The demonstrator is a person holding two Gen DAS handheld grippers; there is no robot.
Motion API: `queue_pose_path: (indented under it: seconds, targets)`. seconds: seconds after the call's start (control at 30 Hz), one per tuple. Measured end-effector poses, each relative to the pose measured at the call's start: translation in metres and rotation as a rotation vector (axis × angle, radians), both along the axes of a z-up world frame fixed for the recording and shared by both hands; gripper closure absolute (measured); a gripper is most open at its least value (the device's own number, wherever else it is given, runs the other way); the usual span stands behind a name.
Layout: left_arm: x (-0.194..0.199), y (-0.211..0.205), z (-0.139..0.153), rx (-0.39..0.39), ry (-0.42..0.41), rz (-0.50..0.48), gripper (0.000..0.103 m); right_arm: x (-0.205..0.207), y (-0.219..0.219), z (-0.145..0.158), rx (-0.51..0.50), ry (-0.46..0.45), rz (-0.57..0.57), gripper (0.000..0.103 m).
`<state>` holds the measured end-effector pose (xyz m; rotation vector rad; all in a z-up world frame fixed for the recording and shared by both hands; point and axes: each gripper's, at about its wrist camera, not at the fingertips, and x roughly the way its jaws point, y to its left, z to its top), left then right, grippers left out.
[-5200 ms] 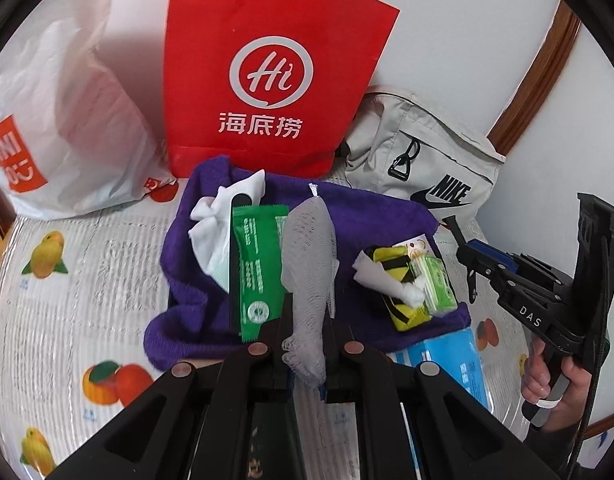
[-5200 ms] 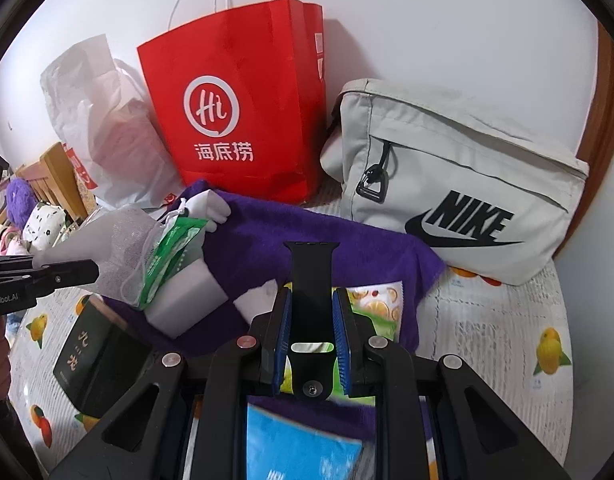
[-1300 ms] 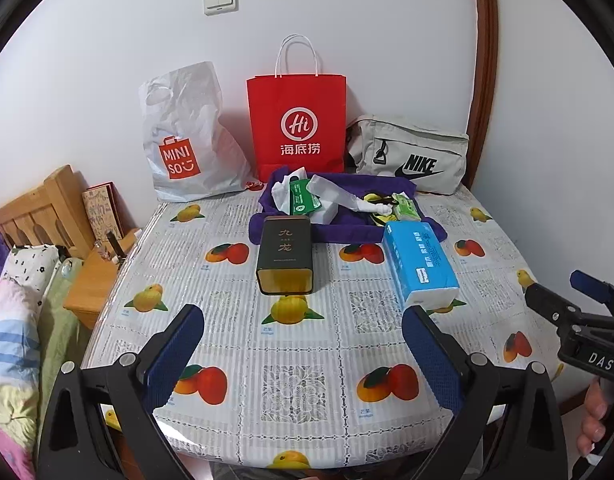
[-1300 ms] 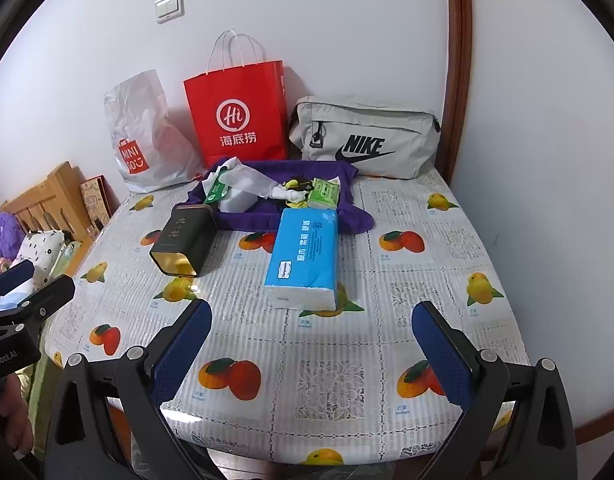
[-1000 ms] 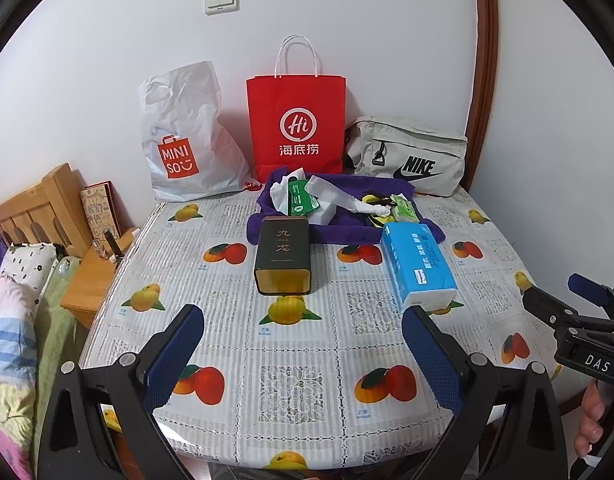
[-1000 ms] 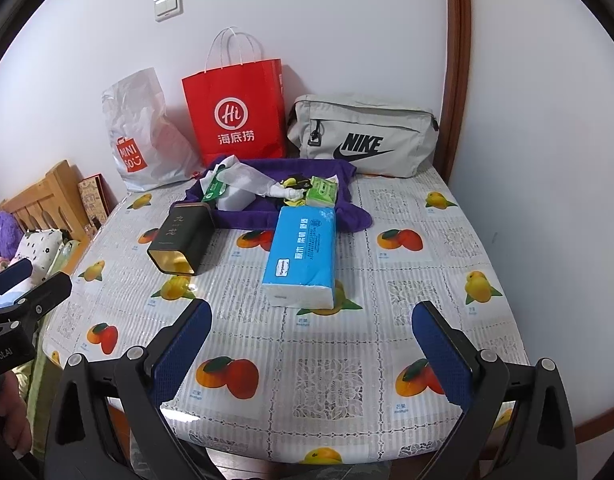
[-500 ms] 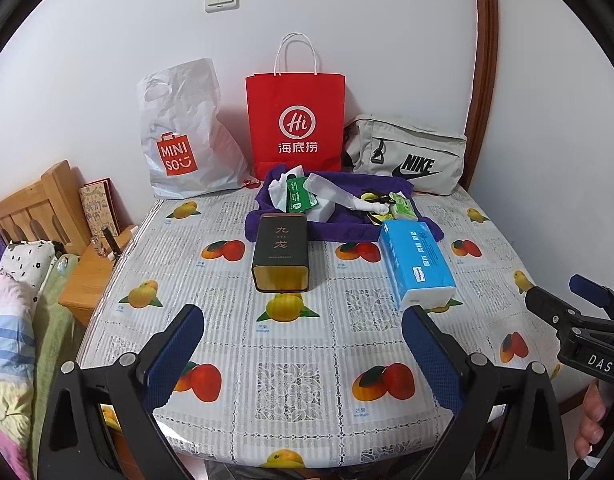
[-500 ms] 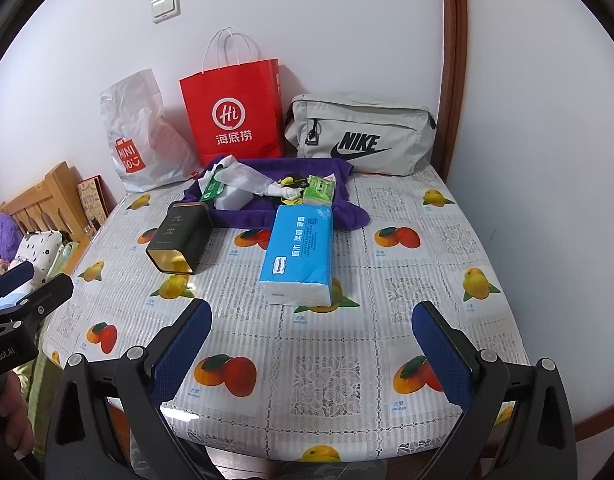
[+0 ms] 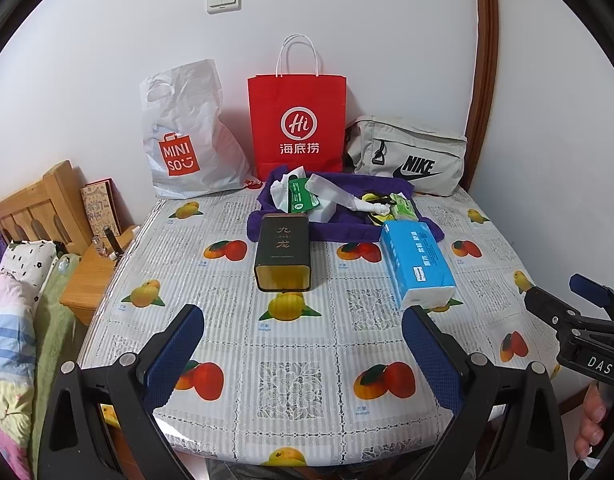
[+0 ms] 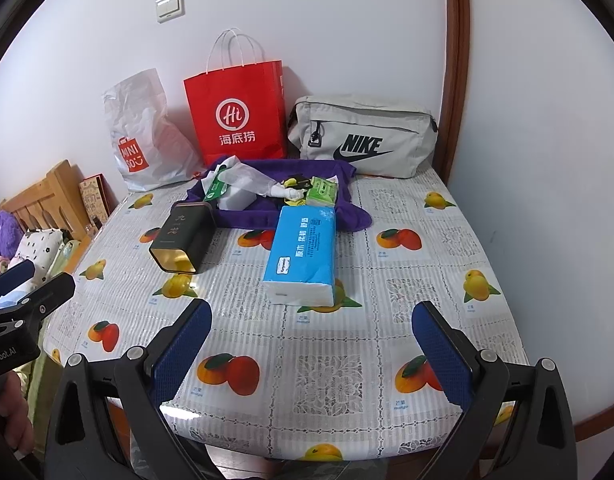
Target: Organize soft objects
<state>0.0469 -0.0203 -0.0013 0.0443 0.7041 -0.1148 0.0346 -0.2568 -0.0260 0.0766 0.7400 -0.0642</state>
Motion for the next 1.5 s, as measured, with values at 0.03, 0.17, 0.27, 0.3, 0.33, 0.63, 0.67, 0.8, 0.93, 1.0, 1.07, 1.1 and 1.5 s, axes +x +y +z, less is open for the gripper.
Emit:
queue_pose_path:
  seconds: [0.03, 0.17, 0.27, 0.3, 0.33, 0.63, 0.67, 0.8, 0.93, 1.0, 1.07, 1.1, 1.5]
  targets:
    - [-0.0001, 0.0000, 0.0001, 0.001, 0.000, 0.001, 0.003, -0.0003, 0.0003, 0.0001, 0.000, -0.001, 0.000, 0.004]
    - [-0.0001, 0.0001, -0.0001, 0.000, 0.001, 0.001, 0.003, -0.0011, 0.0011, 0.0006, 0.000, -0.001, 0.000, 0.004]
    - [-0.0011, 0.0003, 0.0007, 0.000, 0.001, 0.002, 0.003, -0.0011, 0.0012, 0.0006, -0.001, -0.001, 0.000, 0.004]
    - [-0.0014, 0.0003, 0.0008, 0.000, 0.000, 0.003, 0.003, -0.0011, 0.0012, 0.0006, 0.000, -0.001, -0.001, 0.004]
    - [-0.0015, 0.0003, 0.0009, -0.002, 0.000, 0.003, 0.003, -0.0011, 0.0011, 0.0007, 0.001, -0.001, 0.000, 0.004]
    - [-0.0016, 0.0005, 0.0005, 0.000, 0.000, 0.000, 0.003, -0.0020, 0.0027, 0.0017, 0.000, -0.002, 0.000, 0.004]
    - [-0.0023, 0.0014, 0.0011, -0.002, -0.001, 0.000, 0.003, -0.0021, 0.0026, 0.0016, 0.001, -0.002, 0.000, 0.004]
    - [-0.0024, 0.0014, 0.0010, -0.002, -0.001, 0.000, 0.003, -0.0028, 0.0033, 0.0024, 0.000, -0.002, 0.001, 0.004]
    - [-0.0025, 0.0015, 0.0012, 0.000, -0.002, 0.000, 0.003, -0.0028, 0.0031, 0.0023, 0.000, -0.002, 0.001, 0.004]
    - [-0.0026, 0.0016, 0.0013, -0.001, -0.001, 0.001, 0.003, -0.0028, 0.0033, 0.0022, -0.001, -0.003, 0.000, 0.004]
    - [-0.0026, 0.0015, 0.0012, -0.001, -0.001, 0.000, 0.003, -0.0029, 0.0036, 0.0022, -0.001, -0.002, 0.000, 0.004]
    - [-0.0026, 0.0014, 0.0012, 0.000, -0.001, 0.002, 0.003, -0.0031, 0.0038, 0.0023, 0.000, -0.002, -0.001, 0.004]
    - [-0.0040, 0.0036, 0.0023, 0.000, -0.003, 0.008, 0.003, -0.0034, 0.0039, 0.0023, -0.001, -0.003, 0.000, 0.004]
